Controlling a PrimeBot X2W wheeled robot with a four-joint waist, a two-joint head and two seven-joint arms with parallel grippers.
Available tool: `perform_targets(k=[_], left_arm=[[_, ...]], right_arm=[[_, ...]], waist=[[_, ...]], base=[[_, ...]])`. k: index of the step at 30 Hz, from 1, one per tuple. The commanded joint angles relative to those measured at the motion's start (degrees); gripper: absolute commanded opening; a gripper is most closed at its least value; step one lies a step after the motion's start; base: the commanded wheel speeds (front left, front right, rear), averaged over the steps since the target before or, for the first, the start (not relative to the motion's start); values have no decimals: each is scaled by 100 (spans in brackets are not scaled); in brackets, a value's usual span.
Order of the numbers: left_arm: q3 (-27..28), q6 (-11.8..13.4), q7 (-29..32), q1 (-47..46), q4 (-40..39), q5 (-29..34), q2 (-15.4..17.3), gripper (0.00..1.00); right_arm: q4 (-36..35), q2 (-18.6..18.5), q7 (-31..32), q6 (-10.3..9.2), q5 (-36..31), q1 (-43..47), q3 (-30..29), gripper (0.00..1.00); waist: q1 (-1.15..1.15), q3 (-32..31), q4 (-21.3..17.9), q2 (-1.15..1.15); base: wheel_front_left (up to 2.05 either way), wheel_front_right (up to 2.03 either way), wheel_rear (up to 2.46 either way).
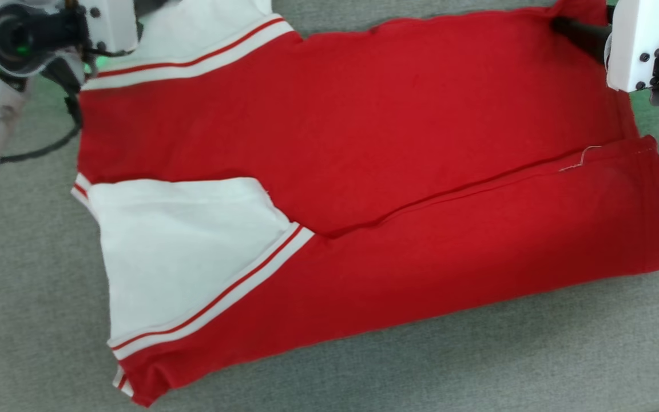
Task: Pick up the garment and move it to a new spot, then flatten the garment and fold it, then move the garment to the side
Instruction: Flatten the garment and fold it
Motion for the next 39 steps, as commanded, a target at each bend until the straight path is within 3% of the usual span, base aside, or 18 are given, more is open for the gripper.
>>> perform_targets(k=[1,13,18,27,39], left_arm=[[-170,-25,58,319,15,-36,-107,0],[-130,-23,-1216,710,-870,-449,-44,0],[-117,-20,-1854,1233,-1858,-672,308,0],[-346,-20,-2886,2561,-3810,-715,1294,0],[-600,-20,-4567,4369,-5206,-840,2275,0]], right_arm=[[160,134,101,-4,29,230,185,0],[-54,-499,-914,-5,175,562,144,0],[-530,-1000,-1095,-6,411,1188,257,0],[-1565,-1750,-1218,-5,607,2504,-3,0],[-2776,-1828,-972,-5,367,4361,-1113,0]], waist=[[0,-24,54,0],[0,-936,603,0],[0,-1447,871,0],[0,-1921,1156,0],[0,-2068,1228,0]], base=[[0,0,0],[0,0,0],[0,0,0],[0,0,0],[0,0,0]])
